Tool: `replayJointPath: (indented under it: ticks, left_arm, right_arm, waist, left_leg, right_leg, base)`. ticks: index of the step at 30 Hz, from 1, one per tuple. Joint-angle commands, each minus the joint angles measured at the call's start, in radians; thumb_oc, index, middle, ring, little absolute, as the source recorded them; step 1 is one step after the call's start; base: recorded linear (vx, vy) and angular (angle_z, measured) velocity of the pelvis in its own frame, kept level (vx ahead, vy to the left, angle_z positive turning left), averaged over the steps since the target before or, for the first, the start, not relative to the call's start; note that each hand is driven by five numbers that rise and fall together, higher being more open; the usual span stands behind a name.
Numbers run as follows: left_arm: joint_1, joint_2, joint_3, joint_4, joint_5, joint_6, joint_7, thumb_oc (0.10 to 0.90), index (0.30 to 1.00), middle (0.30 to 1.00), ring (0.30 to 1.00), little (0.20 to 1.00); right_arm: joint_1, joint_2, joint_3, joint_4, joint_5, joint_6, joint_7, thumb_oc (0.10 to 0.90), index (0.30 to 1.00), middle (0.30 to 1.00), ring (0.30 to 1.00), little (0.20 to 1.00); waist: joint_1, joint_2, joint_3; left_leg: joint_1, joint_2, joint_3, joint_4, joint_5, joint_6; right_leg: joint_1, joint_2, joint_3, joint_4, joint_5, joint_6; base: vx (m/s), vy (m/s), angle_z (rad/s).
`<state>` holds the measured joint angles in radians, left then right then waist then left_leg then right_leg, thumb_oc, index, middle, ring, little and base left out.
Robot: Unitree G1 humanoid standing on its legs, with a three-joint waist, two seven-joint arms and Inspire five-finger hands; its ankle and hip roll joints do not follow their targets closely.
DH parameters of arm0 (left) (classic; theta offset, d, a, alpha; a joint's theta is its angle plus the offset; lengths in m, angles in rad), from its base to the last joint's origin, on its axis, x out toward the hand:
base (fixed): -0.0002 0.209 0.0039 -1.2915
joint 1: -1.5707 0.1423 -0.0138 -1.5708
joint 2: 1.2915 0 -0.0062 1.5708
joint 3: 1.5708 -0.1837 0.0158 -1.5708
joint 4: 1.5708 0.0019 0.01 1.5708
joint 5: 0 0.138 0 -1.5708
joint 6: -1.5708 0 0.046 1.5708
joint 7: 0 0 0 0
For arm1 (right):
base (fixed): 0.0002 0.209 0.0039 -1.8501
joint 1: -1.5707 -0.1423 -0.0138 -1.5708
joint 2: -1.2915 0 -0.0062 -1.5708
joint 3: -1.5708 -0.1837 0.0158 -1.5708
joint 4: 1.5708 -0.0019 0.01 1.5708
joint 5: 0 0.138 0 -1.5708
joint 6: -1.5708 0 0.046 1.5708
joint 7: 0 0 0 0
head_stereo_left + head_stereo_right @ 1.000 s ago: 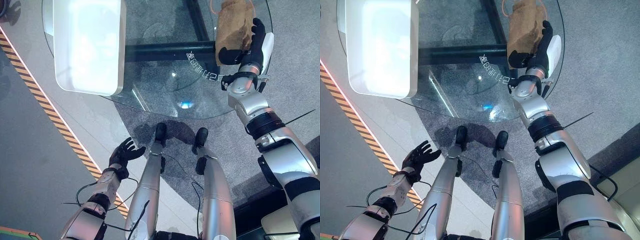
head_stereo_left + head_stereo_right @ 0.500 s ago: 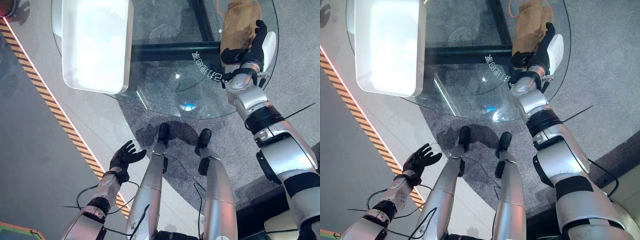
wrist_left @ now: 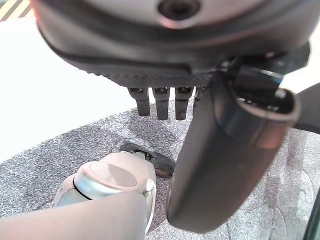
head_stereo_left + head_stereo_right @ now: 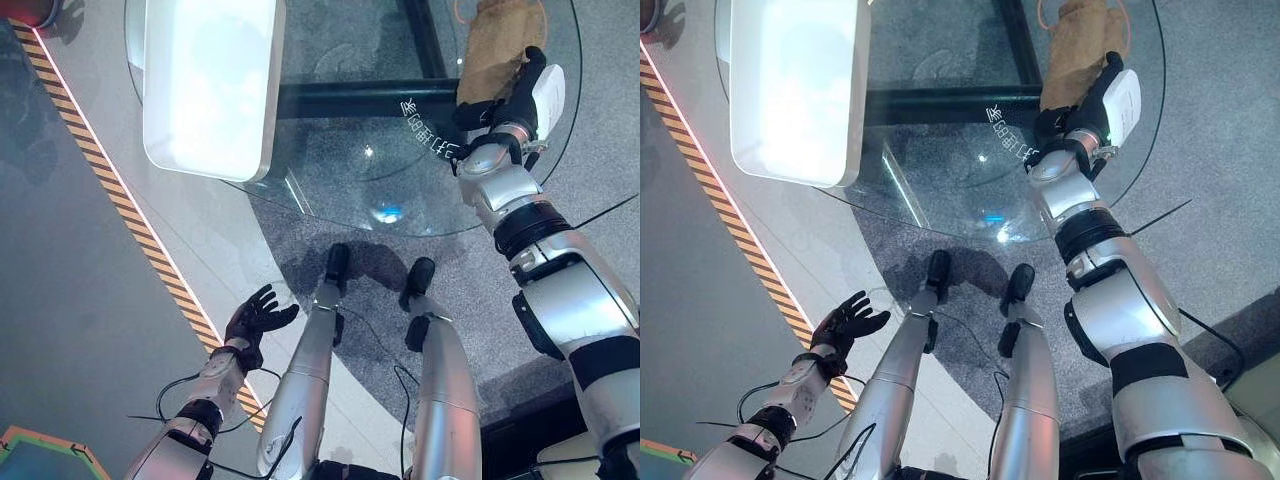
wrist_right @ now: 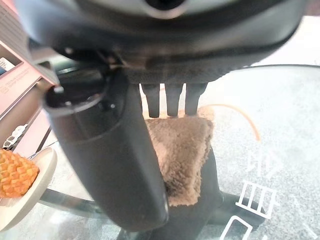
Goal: Wipe the table with a cloth and put it in the basket.
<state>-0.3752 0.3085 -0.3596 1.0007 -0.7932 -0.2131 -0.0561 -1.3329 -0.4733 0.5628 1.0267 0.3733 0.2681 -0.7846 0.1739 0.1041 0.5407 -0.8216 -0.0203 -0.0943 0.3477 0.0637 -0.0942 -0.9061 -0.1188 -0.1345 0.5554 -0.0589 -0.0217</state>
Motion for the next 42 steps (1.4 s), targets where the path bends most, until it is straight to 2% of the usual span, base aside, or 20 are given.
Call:
replayJointPath:
  ticks: [1, 2, 4, 7, 9, 10, 11, 12, 19, 20, 24, 26, 27, 28, 29, 30, 33, 34, 40, 42]
  left_arm:
    - [0.058, -0.028, -0.015, 0.005, -0.029, -0.024, 0.006, 0.8, 0.9, 0.9, 0.9, 0.9]
    - [0.066, -0.028, -0.021, 0.005, -0.031, -0.023, 0.007, 0.8, 0.9, 0.9, 0.9, 0.9]
    - [0.059, -0.023, -0.019, 0.001, -0.035, -0.024, 0.006, 0.8, 0.9, 0.9, 0.9, 0.9]
    - [0.066, -0.023, -0.021, 0.004, -0.037, -0.024, 0.001, 0.8, 0.9, 0.9, 0.9, 0.9]
    - [0.063, -0.022, -0.022, 0.002, -0.037, -0.021, 0.003, 0.8, 0.9, 0.9, 0.9, 0.9]
    - [0.054, -0.021, -0.018, 0.0, -0.037, -0.021, 0.004, 0.8, 0.9, 0.9, 0.9, 0.9]
    - [0.054, -0.02, -0.019, 0.0, -0.038, -0.02, 0.003, 0.8, 0.9, 0.9, 0.9, 0.9]
    - [0.06, -0.022, -0.026, 0.001, -0.041, -0.018, 0.004, 0.8, 0.9, 0.9, 0.9, 0.9]
    - [0.065, -0.017, -0.031, 0.002, -0.046, -0.022, 0.001, 0.8, 0.9, 0.9, 0.9, 0.9]
    - [0.055, -0.016, -0.027, -0.001, -0.045, -0.022, 0.002, 0.8, 0.9, 0.9, 0.9, 0.9]
    - [0.062, -0.017, -0.031, -0.005, -0.042, -0.019, 0.009, 0.8, 0.9, 0.9, 0.9, 0.9]
    - [0.051, -0.015, -0.027, -0.006, -0.042, -0.016, 0.009, 0.8, 0.9, 0.9, 0.9, 0.9]
    - [0.061, -0.015, -0.032, -0.005, -0.044, -0.016, 0.007, 0.8, 0.9, 0.9, 0.9, 0.9]
    - [0.052, -0.013, -0.028, -0.006, -0.043, -0.015, 0.006, 0.8, 0.9, 0.9, 0.9, 0.9]
    - [0.062, -0.015, -0.033, -0.005, -0.044, -0.015, 0.005, 0.8, 0.9, 0.9, 0.9, 0.9]
    - [0.054, -0.013, -0.03, -0.007, -0.043, -0.015, 0.007, 0.8, 0.9, 0.9, 0.9, 0.9]
    - [0.057, -0.013, -0.029, -0.011, -0.042, -0.015, 0.005, 0.8, 0.9, 0.9, 0.9, 0.9]
    - [0.065, -0.015, -0.033, -0.009, -0.042, -0.016, 0.005, 0.8, 0.9, 0.9, 0.9, 0.9]
    - [0.056, -0.012, -0.024, -0.024, -0.034, -0.008, 0.012, 0.8, 0.9, 0.9, 0.9, 0.9]
    - [0.062, -0.013, -0.029, -0.024, -0.033, -0.005, 0.012, 0.8, 0.9, 0.9, 0.9, 0.9]
  right_arm:
    - [-0.105, -0.067, 0.068, 0.025, -0.066, -0.014, -0.035, 0.8, 0.9, 0.9, 0.9, 0.9]
    - [-0.095, -0.066, 0.069, 0.034, -0.067, -0.014, -0.025, 0.8, 0.9, 0.9, 0.9, 0.9]
    - [-0.104, -0.069, 0.073, 0.045, -0.065, -0.012, -0.014, 0.8, 0.9, 0.9, 0.9, 0.9]
    - [-0.095, -0.068, 0.081, 0.057, -0.066, -0.002, 0.007, 0.8, 0.9, 0.9, 0.9, 0.9]
    - [-0.096, -0.066, 0.085, 0.06, -0.07, 0.006, 0.013, 0.405, 0.561, 0.561, 0.561, 0.505]
    - [-0.105, -0.067, 0.086, 0.059, -0.072, 0.008, 0.014, 0.314, 0.484, 0.484, 0.484, 0.414]
    - [-0.105, -0.067, 0.089, 0.064, -0.074, 0.009, 0.019, 0.1, 0.3, 0.3, 0.3, 0.2]
    - [-0.093, -0.064, 0.091, 0.075, -0.073, 0.003, 0.023, 0.1, 0.3, 0.3, 0.3, 0.2]
    - [-0.092, -0.065, 0.092, 0.088, -0.064, 0.002, 0.019, 0.1, 0.3, 0.3, 0.3, 0.2]
    - [-0.102, -0.068, 0.091, 0.087, -0.065, 0.001, 0.019, 0.1, 0.3, 0.3, 0.3, 0.2]
    - [-0.091, -0.069, 0.091, 0.084, -0.066, -0.004, 0.019, 0.1, 0.3, 0.3, 0.3, 0.2]
    - [-0.103, -0.069, 0.094, 0.081, -0.068, -0.007, 0.016, 0.1, 0.3, 0.3, 0.3, 0.2]
    - [-0.095, -0.068, 0.095, 0.081, -0.069, -0.008, 0.018, 0.1, 0.3, 0.3, 0.3, 0.2]
    - [-0.107, -0.072, 0.095, 0.078, -0.073, -0.011, 0.019, 0.1, 0.3, 0.3, 0.3, 0.2]
    - [-0.097, -0.071, 0.096, 0.078, -0.076, -0.014, 0.02, 0.1, 0.3, 0.3, 0.3, 0.2]
    - [-0.106, -0.075, 0.096, 0.071, -0.077, -0.02, 0.021, 0.1, 0.3, 0.3, 0.3, 0.2]
    - [-0.106, -0.076, 0.1, 0.056, -0.082, -0.038, 0.031, 0.1, 0.3, 0.3, 0.3, 0.2]
    - [-0.095, -0.073, 0.101, 0.055, -0.086, -0.043, 0.035, 0.1, 0.3, 0.3, 0.3, 0.2]
    - [-0.09, -0.056, 0.121, -0.034, -0.177, -0.129, 0.146, 0.1, 0.3, 0.3, 0.3, 0.2]
    - [-0.077, -0.049, 0.137, -0.068, -0.206, -0.133, 0.171, 0.1, 0.3, 0.3, 0.3, 0.2]
  waist:
    - [0.006, 0.074, -0.021]
    - [0.006, 0.073, -0.021]
    - [0.009, 0.076, -0.021]
    - [0.008, 0.076, -0.021]
    - [0.009, 0.076, -0.021]
    - [0.01, 0.077, -0.021]
    - [0.01, 0.077, -0.021]
    - [0.01, 0.075, -0.021]
    - [0.011, 0.073, -0.021]
    - [0.012, 0.075, -0.021]
    - [0.01, 0.072, -0.021]
    - [0.011, 0.073, -0.021]
    - [0.01, 0.072, -0.021]
    - [0.011, 0.075, -0.021]
    - [0.009, 0.074, -0.021]
    - [0.01, 0.075, -0.021]
    - [0.01, 0.076, -0.021]
    - [0.009, 0.075, -0.021]
    - [0.009, 0.072, -0.021]
    - [0.008, 0.068, -0.021]
  left_leg:
    - [-0.011, -0.062, 0.063, 0.015, -0.021, 0.071]
    - [0.013, -0.065, 0.061, 0.022, -0.053, 0.068]
    - [-0.01, -0.063, 0.062, 0.011, -0.019, 0.072]
    - [0.014, -0.064, 0.063, 0.017, -0.051, 0.068]
    - [0.015, -0.063, 0.064, 0.014, -0.049, 0.068]
    - [-0.008, -0.061, 0.066, 0.007, -0.017, 0.071]
    - [-0.008, -0.06, 0.066, 0.007, -0.017, 0.07]
    - [0.016, -0.061, 0.065, 0.014, -0.049, 0.067]
    - [0.021, -0.058, 0.067, 0.004, -0.048, 0.067]
    - [-0.004, -0.056, 0.069, -0.004, -0.015, 0.07]
    - [0.02, -0.057, 0.067, 0.002, -0.048, 0.066]
    - [-0.003, -0.054, 0.07, -0.006, -0.015, 0.069]
    - [0.022, -0.056, 0.069, 0.001, -0.047, 0.065]
    - [-0.002, -0.054, 0.071, -0.008, -0.013, 0.069]
    - [0.022, -0.057, 0.069, -0.001, -0.045, 0.065]
    - [-0.002, -0.054, 0.07, -0.008, -0.013, 0.068]
    - [0.0, -0.055, 0.07, -0.011, -0.013, 0.068]
    - [0.024, -0.057, 0.068, -0.004, -0.045, 0.064]
    - [-0.002, -0.056, 0.069, -0.015, -0.01, 0.066]
    - [0.022, -0.059, 0.068, -0.008, -0.041, 0.062]
  right_leg:
    - [0.026, 0.043, -0.047, -0.057, -0.022, 0.009]
    - [0.044, 0.043, -0.037, -0.042, -0.056, 0.017]
    - [0.026, 0.042, -0.049, -0.059, -0.02, 0.01]
    - [0.043, 0.04, -0.04, -0.044, -0.054, 0.019]
    - [0.043, 0.038, -0.042, -0.045, -0.052, 0.02]
    - [0.025, 0.038, -0.053, -0.06, -0.018, 0.013]
    - [0.027, 0.037, -0.054, -0.062, -0.017, 0.014]
    - [0.045, 0.036, -0.045, -0.046, -0.05, 0.022]
    - [0.049, 0.037, -0.049, -0.051, -0.05, 0.024]
    - [0.03, 0.037, -0.061, -0.067, -0.015, 0.016]
    - [0.048, 0.037, -0.05, -0.052, -0.049, 0.025]
    - [0.03, 0.037, -0.062, -0.067, -0.014, 0.017]
    - [0.05, 0.037, -0.051, -0.052, -0.05, 0.025]
    - [0.031, 0.037, -0.063, -0.069, -0.013, 0.017]
    - [0.05, 0.038, -0.052, -0.054, -0.047, 0.026]
    - [0.031, 0.037, -0.064, -0.069, -0.014, 0.018]
    - [0.03, 0.037, -0.065, -0.07, -0.013, 0.019]
    - [0.049, 0.037, -0.053, -0.055, -0.047, 0.027]
    - [0.03, 0.039, -0.066, -0.076, -0.011, 0.02]
    - [0.049, 0.038, -0.056, -0.063, -0.044, 0.028]
  base:
    - [0.07, -0.005, 0.06]
    - [0.07, -0.008, 0.02]
    - [0.0, 0.0, 0.0]
    - [0.02, -0.002, 0.0]
    - [-0.04, 0.007, 0.01]
    - [-0.08, 0.012, 0.01]
    - [0.0, 0.0, 0.0]
    - [0.07, -0.016, 0.0]
    - [0.0, -0.002, 0.0]
    - [-0.07, 0.004, -0.01]
    - [0.04, -0.019, 0.01]
    - [-0.03, 0.0, 0.01]
    - [-0.07, 0.006, 0.02]
    - [0.08, -0.017, 0.01]
    - [-0.06, 0.005, 0.01]
    - [0.0, 0.0, 0.0]
    - [0.01, -0.003, 0.01]
    - [0.08, -0.012, 0.0]
    - [-0.01, -0.004, -0.01]
    - [0.07, -0.021, -0.01]
